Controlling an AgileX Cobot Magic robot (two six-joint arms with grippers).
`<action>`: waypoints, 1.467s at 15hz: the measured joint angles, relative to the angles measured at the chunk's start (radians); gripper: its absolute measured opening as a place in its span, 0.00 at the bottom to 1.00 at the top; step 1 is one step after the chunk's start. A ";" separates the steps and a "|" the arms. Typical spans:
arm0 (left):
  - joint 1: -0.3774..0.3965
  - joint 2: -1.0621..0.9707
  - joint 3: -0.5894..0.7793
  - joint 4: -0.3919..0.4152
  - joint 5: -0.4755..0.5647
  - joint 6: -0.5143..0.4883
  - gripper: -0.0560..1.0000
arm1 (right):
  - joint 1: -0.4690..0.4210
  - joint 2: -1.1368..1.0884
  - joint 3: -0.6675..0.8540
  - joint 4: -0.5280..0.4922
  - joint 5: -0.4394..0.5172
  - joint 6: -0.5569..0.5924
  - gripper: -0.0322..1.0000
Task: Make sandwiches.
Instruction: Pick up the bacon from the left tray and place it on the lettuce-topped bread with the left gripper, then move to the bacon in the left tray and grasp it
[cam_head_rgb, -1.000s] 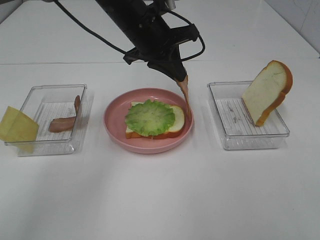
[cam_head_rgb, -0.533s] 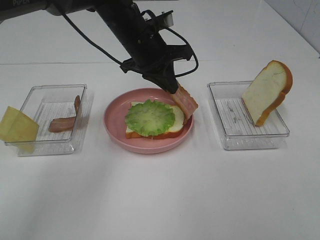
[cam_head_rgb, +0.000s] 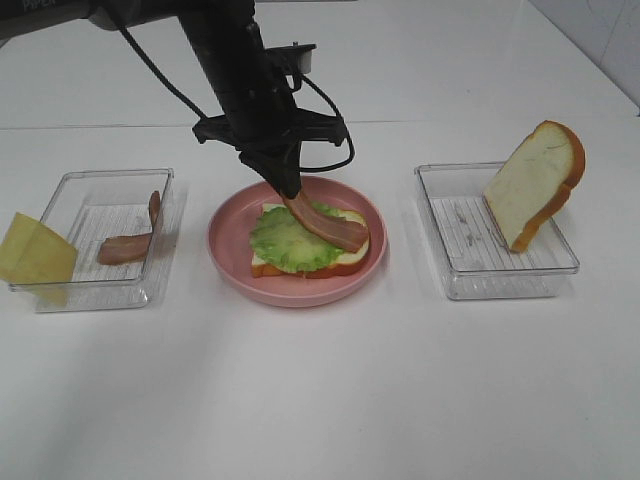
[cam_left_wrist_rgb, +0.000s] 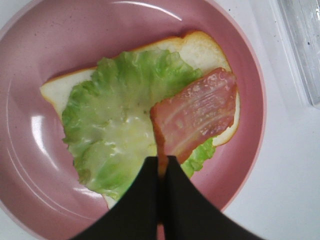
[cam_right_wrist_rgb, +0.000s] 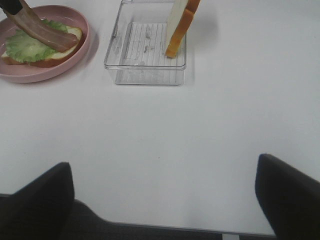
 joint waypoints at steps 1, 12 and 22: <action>0.000 0.000 0.000 0.002 0.001 -0.001 0.05 | 0.000 0.000 0.000 0.000 0.000 0.000 0.94; 0.000 0.001 0.000 0.067 0.003 -0.060 0.52 | 0.000 0.000 0.000 0.000 0.000 0.000 0.94; 0.045 -0.257 0.150 0.230 0.003 -0.071 0.99 | 0.000 0.000 0.000 0.000 0.000 0.000 0.94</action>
